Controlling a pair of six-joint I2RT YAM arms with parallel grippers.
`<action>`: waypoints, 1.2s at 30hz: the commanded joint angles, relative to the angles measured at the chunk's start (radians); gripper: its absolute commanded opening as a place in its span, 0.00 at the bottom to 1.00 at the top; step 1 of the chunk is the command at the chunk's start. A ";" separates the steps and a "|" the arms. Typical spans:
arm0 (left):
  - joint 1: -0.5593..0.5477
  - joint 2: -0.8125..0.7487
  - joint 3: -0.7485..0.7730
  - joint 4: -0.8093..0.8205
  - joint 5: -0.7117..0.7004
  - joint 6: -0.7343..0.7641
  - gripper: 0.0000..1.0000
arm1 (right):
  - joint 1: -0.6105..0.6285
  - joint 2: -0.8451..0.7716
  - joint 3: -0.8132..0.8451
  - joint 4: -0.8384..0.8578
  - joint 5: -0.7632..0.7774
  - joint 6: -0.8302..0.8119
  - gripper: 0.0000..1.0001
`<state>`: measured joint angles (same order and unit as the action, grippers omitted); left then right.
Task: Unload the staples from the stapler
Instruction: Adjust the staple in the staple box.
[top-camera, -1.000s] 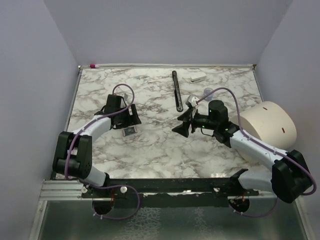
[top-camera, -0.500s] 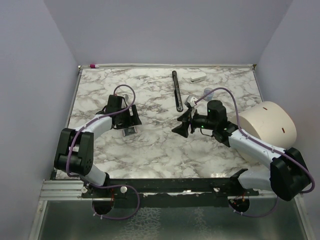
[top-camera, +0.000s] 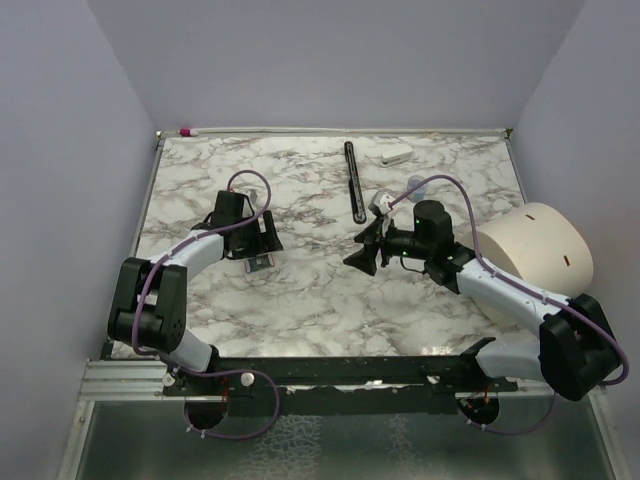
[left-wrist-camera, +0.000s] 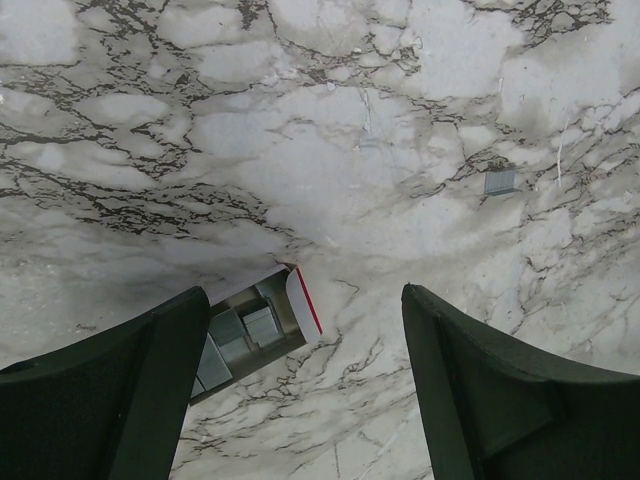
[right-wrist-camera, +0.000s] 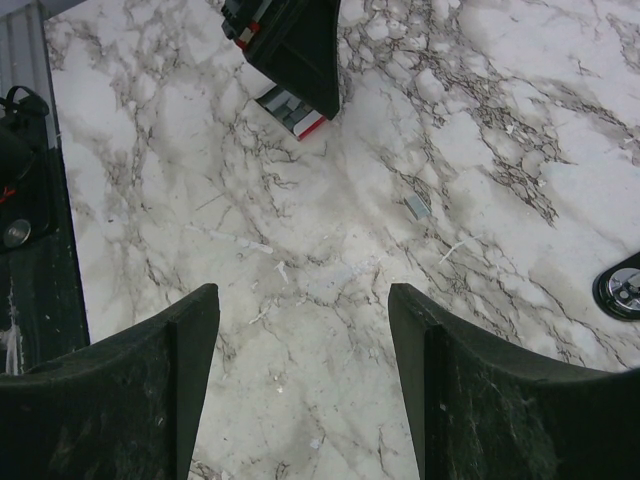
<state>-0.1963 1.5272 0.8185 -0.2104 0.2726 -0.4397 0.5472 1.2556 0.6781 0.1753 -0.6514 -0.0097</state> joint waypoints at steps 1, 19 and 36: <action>0.000 -0.043 -0.025 -0.006 0.029 0.018 0.80 | -0.006 0.004 0.021 -0.011 0.010 -0.013 0.69; 0.001 -0.175 0.005 -0.052 -0.069 0.016 0.81 | -0.002 0.050 0.039 -0.014 -0.007 -0.070 0.69; 0.136 -0.193 -0.092 -0.110 -0.146 -0.122 0.74 | 0.115 0.614 0.628 -0.473 0.270 0.251 0.99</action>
<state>-0.1196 1.3540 0.7658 -0.3000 0.1474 -0.5209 0.6098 1.7260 1.0966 -0.0280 -0.5598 0.1341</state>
